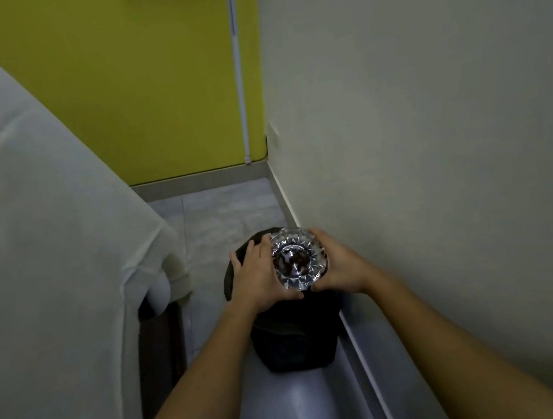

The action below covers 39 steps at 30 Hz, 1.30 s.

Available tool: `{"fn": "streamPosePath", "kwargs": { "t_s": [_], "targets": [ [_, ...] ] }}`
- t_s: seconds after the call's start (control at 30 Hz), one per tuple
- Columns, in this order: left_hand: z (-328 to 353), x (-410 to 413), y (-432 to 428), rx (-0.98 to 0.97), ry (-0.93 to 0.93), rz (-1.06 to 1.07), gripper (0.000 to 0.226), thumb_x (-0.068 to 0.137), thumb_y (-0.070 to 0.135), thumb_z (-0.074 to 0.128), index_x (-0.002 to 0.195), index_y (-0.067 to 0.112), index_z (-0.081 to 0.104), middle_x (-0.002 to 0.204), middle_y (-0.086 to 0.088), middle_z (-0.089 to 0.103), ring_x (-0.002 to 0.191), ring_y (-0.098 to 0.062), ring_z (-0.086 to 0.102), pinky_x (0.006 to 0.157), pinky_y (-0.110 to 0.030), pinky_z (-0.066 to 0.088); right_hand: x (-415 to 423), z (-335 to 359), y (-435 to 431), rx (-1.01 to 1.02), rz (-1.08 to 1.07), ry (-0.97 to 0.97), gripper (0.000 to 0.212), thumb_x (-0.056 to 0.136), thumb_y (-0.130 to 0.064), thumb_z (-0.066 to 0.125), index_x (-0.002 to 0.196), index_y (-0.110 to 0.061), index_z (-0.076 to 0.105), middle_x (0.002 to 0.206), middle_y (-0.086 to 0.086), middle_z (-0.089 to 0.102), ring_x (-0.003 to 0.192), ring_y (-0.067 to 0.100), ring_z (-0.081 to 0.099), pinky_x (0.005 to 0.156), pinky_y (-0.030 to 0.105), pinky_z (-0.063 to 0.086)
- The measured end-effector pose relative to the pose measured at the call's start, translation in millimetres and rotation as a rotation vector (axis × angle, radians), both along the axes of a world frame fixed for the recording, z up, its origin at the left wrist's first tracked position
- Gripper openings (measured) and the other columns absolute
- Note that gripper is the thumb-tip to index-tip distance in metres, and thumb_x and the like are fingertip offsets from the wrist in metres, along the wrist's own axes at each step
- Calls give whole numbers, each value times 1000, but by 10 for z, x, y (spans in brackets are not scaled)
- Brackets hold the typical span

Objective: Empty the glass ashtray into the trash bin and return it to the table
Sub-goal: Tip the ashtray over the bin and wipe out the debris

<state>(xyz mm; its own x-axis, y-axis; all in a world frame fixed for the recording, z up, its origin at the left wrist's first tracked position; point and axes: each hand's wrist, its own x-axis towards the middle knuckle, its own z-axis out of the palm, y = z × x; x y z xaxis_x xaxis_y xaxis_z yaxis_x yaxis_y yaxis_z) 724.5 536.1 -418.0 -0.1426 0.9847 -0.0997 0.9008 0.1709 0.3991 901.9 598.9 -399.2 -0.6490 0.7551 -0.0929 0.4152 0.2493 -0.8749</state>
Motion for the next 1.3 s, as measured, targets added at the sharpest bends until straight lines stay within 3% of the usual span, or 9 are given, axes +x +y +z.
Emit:
{"fn": "streamPosePath", "kwargs": {
  "t_s": [0.17,0.33,0.5,0.63,0.73,0.9,1.03,1.17,1.3],
  "targets": [
    [-793,-84,170,86,-81,37,133,54,61,83,154,12,10,156,-1,33,148,-21,22,118,-55,-6,-109,-996,260,4,-39,18,131,44,-33,92,151,-10,20,148,7,44,134,17,48,116,40,35],
    [-1101,-93,76,159,-151,85,119,52,56,86,146,22,21,145,3,44,140,-16,35,119,-53,-4,-178,-1159,91,-184,-203,95,82,75,12,65,146,-14,32,127,2,56,110,15,57,89,22,50],
    [-1001,-81,87,160,-160,84,122,55,55,85,149,21,16,149,2,40,143,-16,32,119,-53,-4,-275,-1227,57,-352,-413,249,43,84,5,57,125,-8,56,99,8,70,94,22,66,97,44,50],
    [-1043,-76,151,137,-73,42,129,57,59,83,154,15,8,157,0,31,148,-18,24,119,-52,-6,-298,-1276,61,-378,-468,291,28,86,0,54,106,-17,63,101,10,71,95,24,67,95,45,52],
    [-1113,-43,140,127,-65,37,132,57,61,82,155,14,7,159,-2,28,149,-20,21,119,-52,-6,-289,-1297,29,-377,-463,267,29,90,-7,51,118,-14,55,112,13,67,100,25,65,93,44,54],
    [-1181,7,131,108,-82,-1,136,60,65,78,156,11,-3,163,-3,18,152,-20,12,119,-51,-8,-300,-1163,-75,-418,-442,285,19,101,-15,39,98,-28,53,100,0,66,85,14,67,63,32,59],
    [-1225,-145,33,-6,-59,-43,127,71,67,68,156,14,-10,166,-3,-1,153,-21,-4,120,-53,-8,-237,-1060,-116,-417,-450,249,30,101,-10,34,85,-28,52,90,-3,63,80,17,64,73,49,58],
    [-1347,-337,-100,-302,90,82,129,74,77,54,151,14,-27,160,-17,-26,149,-33,-22,118,-57,-9,-218,-1070,-79,-510,-554,281,40,96,8,29,81,-18,55,90,7,63,73,20,63,47,37,60],
    [-1414,-403,-177,-556,257,-27,132,69,86,47,151,14,-26,156,-20,-32,145,-35,-30,116,-58,-14,-230,-1185,-2,-461,-689,182,33,94,11,29,107,-10,51,116,15,54,81,31,63,43,36,59]
  ]
}}
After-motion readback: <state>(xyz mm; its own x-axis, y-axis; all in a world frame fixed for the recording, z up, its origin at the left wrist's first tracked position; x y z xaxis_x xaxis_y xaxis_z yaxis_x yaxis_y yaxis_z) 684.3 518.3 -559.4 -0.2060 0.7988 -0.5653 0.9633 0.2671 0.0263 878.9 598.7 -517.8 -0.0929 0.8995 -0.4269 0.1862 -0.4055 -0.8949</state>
